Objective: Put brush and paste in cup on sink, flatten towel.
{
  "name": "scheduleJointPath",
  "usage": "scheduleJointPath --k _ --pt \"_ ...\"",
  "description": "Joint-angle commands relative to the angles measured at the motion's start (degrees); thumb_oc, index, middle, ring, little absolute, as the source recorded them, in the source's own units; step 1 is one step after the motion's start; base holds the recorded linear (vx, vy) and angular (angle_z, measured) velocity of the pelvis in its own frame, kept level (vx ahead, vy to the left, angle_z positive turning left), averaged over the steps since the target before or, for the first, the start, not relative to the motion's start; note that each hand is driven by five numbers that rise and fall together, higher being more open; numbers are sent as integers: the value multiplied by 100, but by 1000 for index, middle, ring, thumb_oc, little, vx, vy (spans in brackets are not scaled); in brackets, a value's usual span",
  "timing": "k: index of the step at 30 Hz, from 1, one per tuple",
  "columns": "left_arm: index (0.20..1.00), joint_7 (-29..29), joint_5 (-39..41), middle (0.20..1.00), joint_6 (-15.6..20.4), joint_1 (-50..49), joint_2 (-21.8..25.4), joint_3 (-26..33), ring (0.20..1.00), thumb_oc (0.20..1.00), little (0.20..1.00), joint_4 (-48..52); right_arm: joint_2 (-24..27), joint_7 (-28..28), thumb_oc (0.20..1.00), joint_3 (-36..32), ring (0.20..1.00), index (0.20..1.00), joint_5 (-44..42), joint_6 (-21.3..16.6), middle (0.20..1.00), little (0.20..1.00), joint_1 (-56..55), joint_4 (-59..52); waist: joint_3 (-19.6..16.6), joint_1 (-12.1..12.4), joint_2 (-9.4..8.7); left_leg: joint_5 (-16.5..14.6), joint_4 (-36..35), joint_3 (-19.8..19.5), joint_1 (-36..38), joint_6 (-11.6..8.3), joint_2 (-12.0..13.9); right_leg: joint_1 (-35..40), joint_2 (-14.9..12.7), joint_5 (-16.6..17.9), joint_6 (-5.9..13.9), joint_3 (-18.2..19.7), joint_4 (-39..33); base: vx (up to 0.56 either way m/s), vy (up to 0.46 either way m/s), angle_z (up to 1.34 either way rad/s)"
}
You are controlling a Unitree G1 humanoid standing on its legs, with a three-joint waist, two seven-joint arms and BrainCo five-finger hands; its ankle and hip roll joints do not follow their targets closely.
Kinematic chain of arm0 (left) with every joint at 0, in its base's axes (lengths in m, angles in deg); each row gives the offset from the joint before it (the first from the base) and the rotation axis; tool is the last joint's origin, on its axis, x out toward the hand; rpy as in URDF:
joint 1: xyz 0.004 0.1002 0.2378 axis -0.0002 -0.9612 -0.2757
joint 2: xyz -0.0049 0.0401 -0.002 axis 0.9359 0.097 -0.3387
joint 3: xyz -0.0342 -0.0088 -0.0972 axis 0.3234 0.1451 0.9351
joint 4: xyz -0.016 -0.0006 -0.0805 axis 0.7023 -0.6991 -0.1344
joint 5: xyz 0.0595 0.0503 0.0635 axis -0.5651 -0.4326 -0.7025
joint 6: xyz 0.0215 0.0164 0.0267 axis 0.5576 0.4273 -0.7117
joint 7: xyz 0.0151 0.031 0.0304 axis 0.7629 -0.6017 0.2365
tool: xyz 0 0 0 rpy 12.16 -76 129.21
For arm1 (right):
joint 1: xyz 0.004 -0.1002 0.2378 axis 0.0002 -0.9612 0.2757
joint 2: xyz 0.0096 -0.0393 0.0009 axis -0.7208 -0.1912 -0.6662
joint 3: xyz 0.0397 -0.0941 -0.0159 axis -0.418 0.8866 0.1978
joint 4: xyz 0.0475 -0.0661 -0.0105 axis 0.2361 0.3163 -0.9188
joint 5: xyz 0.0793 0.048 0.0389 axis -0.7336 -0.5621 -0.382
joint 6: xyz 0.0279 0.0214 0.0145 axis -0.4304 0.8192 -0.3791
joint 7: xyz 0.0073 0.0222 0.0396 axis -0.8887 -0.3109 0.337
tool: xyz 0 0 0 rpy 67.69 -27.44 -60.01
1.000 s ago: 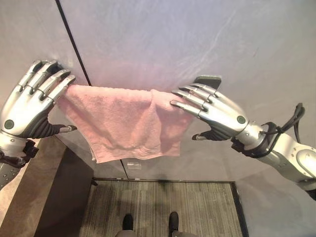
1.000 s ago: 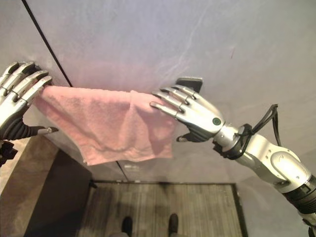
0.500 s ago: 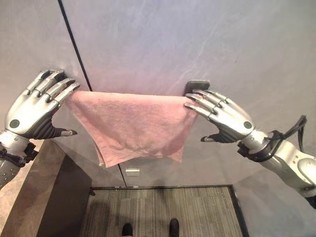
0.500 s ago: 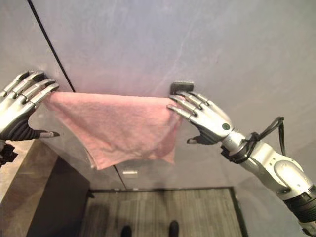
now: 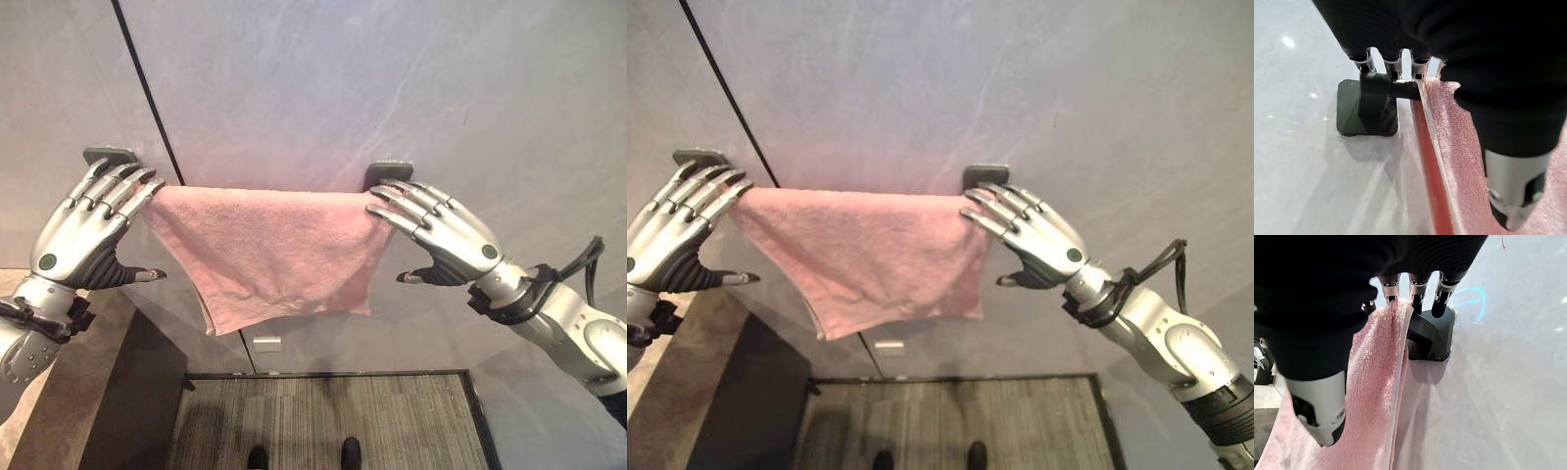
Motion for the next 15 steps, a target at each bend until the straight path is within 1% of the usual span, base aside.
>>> scheduleJointPath --k 1,2,3,4,5,7,9,10,13,14,15 --pt "1000 -322 -69 1000 -239 -268 -344 -311 1000 1000 1000 -506 -376 159 1000 127 1000 1000 -575 387 1000 1000 250 294 242 -100 36 -181 59 -25 162 25 61 119 -254 -26 490 28 52 0 0 0" --pt "1000 -320 -66 1000 -241 -265 -342 -308 1000 1000 1000 -509 -372 171 1000 121 1000 1000 -591 392 1000 1000 254 283 250 -96 34 -182 59 -19 165 24 61 119 -253 -25 490 35 52 -16 -7 -4" --pt "1000 -183 335 1000 -216 -250 -788 -240 1000 1000 1000 -512 -749 67 1000 -173 1000 1000 -1194 338 1000 1000 260 -126 239 -97 25 -177 59 17 190 30 79 112 -244 -11 494 70 52 -1 -5 -4" --pt "1000 -185 337 1000 -216 -252 -786 -240 1000 1000 1000 -508 -749 73 1000 -182 1000 1000 -1197 342 1000 1000 250 -136 237 -92 24 -182 59 19 192 31 80 114 -244 -14 495 72 52 2 -11 -12" --pt "1000 -73 749 1000 -189 -171 -1226 -226 1000 1000 1000 -571 -1064 -15 1000 -353 1000 1000 -1633 287 1000 1000 281 -202 213 -92 10 -190 59 54 221 32 99 110 -232 -12 504 89 52 5 -12 -16" --pt "1000 -2 1076 1000 -203 6 -1594 -314 1000 1000 1000 -635 -1300 -97 1000 -470 1000 1000 -1881 320 1000 1000 356 -246 181 -97 -10 -197 59 89 250 30 115 128 -217 -13 502 104 52 3 -19 -13" --pt "1000 60 1202 1000 -210 225 -1748 -430 1000 1000 1000 -648 -1481 -187 1000 -473 1000 1000 -1962 340 1000 1000 499 -169 166 -83 -14 -205 59 114 276 22 136 141 -201 -18 490 112 52 -6 -21 -5" --pt "1000 179 1318 1000 -199 519 -1913 -556 1000 1000 1000 -609 -1795 -304 1000 -473 1000 1000 -2280 312 1000 1000 622 -166 134 -104 -10 -204 59 115 296 16 152 162 -191 -21 479 119 52 -11 -20 -4" --pt "1000 410 1684 1000 -122 877 -2193 -673 1000 1000 1000 -690 -2263 -354 1000 -484 1000 1000 -2952 178 1000 1000 662 -215 117 -127 -16 -209 59 114 314 9 165 180 -178 -39 464 98 52 0 -5 -1" --pt "1000 517 1853 1000 -75 939 -2309 -649 1000 1000 1000 -699 -2390 -368 1000 -473 1000 1000 -3151 112 1000 1000 671 -253 113 -130 -19 -204 59 114 316 10 166 180 -170 -40 459 113 52 2 -12 -5" --pt "1000 519 1860 1000 -70 938 -2306 -645 1000 1000 1000 -702 -2389 -361 1000 -476 1000 1000 -3164 109 1000 1000 674 -254 116 -131 -19 -205 59 116 318 10 166 180 -169 -40 459 115 52 -1 -6 -4"
